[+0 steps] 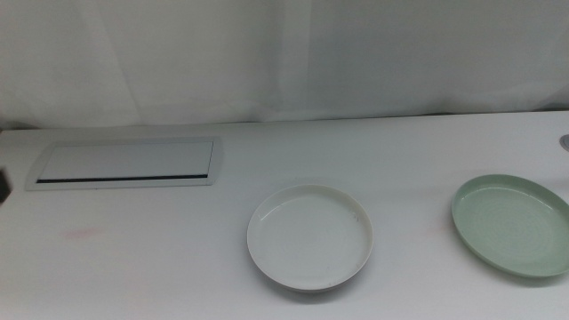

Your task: Stack the three bowls on top of each other.

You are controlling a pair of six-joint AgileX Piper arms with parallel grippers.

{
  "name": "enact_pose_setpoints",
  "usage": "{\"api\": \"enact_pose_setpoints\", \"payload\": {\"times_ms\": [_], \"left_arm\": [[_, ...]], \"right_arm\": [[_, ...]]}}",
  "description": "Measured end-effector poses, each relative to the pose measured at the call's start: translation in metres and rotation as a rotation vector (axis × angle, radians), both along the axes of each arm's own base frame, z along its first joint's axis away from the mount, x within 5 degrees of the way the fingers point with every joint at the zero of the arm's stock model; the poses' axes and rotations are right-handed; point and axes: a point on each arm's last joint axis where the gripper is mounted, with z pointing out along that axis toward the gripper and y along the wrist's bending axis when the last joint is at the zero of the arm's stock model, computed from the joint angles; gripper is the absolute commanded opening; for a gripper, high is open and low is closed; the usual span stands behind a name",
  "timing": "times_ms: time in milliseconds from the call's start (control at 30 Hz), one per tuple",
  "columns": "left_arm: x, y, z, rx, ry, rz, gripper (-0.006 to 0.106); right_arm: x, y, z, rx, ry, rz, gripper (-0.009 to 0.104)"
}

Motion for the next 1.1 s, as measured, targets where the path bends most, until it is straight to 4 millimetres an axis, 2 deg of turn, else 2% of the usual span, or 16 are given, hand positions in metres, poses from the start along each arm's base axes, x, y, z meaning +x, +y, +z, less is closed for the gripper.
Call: {"api": "enact_pose_setpoints", "payload": {"times_ms": [200,333,467,700,800,933,1100], "left_arm": [[-0.047,-0.002,-0.011,0.004,-0.130,-0.004,-0.002],[-0.068,-0.004,-0.027,-0.007,-0.189,-0.008,-0.002],[-0.072,-0.006,-0.052,-0.046,-0.214,-0.030,-0.002],[-0.071,-0.009,-0.119,-0.122,-0.092,-0.043,-0.002],[-0.071,-0.010,-0.127,-0.133,-0.081,-0.047,-0.002],[-0.071,-0.010,-0.126,-0.138,-0.102,-0.056,-0.002],[-0.071,-0.011,-0.126,-0.139,-0.108,-0.058,-0.002]], "right_arm": [[0.000,0.000,0.000,0.000,-0.001,0.000,0.103],[0.000,0.000,0.000,0.000,-0.003,0.000,0.103],[0.000,0.000,0.000,0.003,-0.005,0.000,0.103],[0.000,0.000,0.004,0.006,-0.042,-0.002,0.103],[0.000,0.000,0.004,0.007,-0.045,-0.002,0.103],[-0.001,0.000,0.006,0.006,-0.044,-0.002,0.103],[-0.007,0.000,0.034,-0.017,-0.071,0.000,0.103]]}}
